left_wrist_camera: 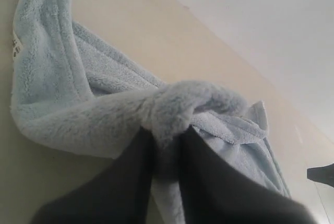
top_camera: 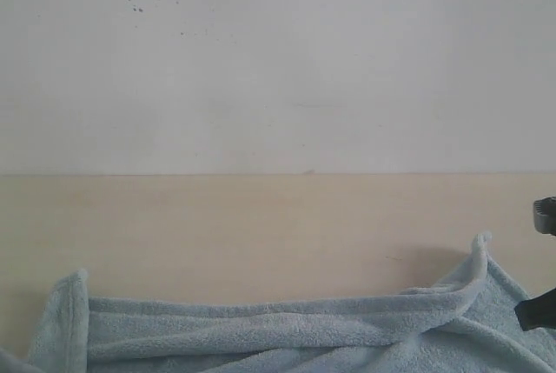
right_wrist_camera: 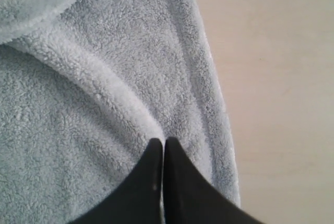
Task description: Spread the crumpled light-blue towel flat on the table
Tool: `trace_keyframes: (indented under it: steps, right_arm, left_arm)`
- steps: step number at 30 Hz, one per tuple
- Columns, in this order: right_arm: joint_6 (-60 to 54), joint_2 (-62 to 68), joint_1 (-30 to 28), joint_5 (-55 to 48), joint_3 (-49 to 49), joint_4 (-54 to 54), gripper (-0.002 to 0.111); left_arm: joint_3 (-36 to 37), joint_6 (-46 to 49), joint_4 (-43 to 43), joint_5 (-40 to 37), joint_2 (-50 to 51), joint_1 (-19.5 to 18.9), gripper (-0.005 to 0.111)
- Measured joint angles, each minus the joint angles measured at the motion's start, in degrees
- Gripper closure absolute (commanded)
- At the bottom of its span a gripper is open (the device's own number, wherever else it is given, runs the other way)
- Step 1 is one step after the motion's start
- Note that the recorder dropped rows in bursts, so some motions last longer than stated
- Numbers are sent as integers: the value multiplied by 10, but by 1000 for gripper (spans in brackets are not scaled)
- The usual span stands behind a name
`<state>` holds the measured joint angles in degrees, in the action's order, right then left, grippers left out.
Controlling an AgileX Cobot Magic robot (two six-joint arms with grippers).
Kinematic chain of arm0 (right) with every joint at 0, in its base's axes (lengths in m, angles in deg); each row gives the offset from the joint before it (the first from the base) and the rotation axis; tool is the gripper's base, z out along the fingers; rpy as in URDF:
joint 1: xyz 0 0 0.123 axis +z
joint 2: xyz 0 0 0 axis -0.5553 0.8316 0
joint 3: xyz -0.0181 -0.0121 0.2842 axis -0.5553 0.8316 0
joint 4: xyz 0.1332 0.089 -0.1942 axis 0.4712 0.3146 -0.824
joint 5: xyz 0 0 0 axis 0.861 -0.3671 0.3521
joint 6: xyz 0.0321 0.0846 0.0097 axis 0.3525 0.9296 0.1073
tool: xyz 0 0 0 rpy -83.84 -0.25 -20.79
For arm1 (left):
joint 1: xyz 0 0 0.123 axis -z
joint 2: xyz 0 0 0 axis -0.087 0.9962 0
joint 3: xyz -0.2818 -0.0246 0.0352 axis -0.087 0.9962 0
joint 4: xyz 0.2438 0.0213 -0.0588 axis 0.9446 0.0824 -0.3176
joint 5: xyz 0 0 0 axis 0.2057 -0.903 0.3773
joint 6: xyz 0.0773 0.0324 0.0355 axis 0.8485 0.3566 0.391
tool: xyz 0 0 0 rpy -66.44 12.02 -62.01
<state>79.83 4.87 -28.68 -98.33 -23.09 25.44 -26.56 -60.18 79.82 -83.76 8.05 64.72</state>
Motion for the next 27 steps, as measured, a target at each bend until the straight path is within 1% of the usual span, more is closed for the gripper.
trace_keyframes:
  steps: [2,4,8,12,15,18,23,27]
  right_arm:
    - [-1,0,0,-7,0,0,108]
    - [-1,0,0,-12,1,0,108]
    - [-1,0,0,-16,3,0,108]
    - [-4,0,0,-18,4,1,108]
    - [-6,0,0,-12,4,3,108]
    - [-6,0,0,12,5,11,108]
    - [-9,0,0,48,5,22,108]
    - [-26,0,0,63,5,41,108]
  left_arm:
    - [1,0,-1,0,0,0,63]
    - [1,-5,-9,0,0,0,58]
    - [1,-15,-2,0,0,0,58]
    - [-1,-56,71,10,0,0,58]
    - [-15,-66,112,11,0,0,60]
    - [-20,-69,130,-7,5,0,61]
    - [-23,-70,155,-4,62,0,61]
    - [-47,-70,181,6,148,0,61]
